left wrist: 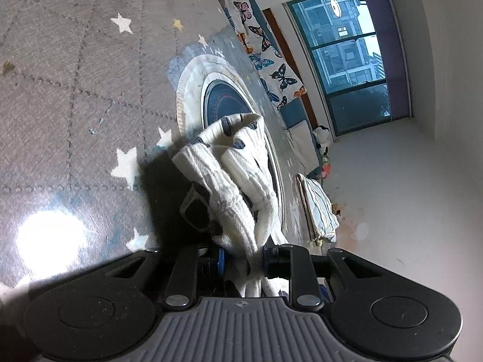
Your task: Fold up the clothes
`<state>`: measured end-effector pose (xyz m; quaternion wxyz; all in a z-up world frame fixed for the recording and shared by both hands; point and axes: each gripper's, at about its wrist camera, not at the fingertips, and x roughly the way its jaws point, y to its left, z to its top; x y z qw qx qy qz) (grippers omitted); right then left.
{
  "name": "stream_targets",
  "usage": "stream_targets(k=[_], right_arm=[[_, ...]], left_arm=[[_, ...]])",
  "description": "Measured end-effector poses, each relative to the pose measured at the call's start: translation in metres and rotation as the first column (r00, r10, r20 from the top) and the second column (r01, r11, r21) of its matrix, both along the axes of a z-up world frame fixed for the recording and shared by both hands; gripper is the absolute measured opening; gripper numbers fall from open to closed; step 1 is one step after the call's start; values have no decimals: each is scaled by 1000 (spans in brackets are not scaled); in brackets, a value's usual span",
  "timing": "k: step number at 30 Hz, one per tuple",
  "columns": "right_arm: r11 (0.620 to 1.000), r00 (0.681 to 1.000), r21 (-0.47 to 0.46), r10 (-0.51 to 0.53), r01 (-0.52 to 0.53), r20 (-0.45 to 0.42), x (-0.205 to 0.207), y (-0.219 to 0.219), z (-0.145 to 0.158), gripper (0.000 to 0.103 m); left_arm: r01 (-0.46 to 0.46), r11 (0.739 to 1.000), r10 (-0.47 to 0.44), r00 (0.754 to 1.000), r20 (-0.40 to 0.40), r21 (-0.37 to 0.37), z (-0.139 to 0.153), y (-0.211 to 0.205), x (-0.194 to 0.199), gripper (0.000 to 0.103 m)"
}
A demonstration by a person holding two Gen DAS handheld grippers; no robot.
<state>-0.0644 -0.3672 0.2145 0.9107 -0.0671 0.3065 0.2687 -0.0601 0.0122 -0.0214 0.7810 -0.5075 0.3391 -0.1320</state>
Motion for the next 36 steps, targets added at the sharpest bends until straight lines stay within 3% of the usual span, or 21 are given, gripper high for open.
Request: stream_targets(k=[5, 7, 14, 19, 25, 36], right_arm=[[989, 987, 49, -138, 142, -88, 33, -32, -18, 42], [981, 979, 91, -158, 170, -127, 40, -42, -25, 48], [969, 973, 164, -157, 185, -167, 49, -45, -37, 46], [957, 968, 205, -167, 204, -187, 47, -46, -37, 16], [950, 973, 232, -179, 209, -143, 38, -53, -22, 10], [938, 957, 188, -285, 290, -52, 37, -117, 11, 9]], left_arm=[[5, 1000, -5, 1000, 0, 21, 1, -1, -2, 25], [7, 1000, -7, 1000, -1, 30, 2, -2, -3, 25], [20, 998, -20, 1000, -8, 59, 8, -10, 8, 25], [38, 995, -36, 999, -22, 90, 12, -13, 11, 24], [77, 984, -77, 997, -3, 163, 29, -31, 17, 22], [206, 959, -214, 977, 20, 195, 52, -99, 54, 21]])
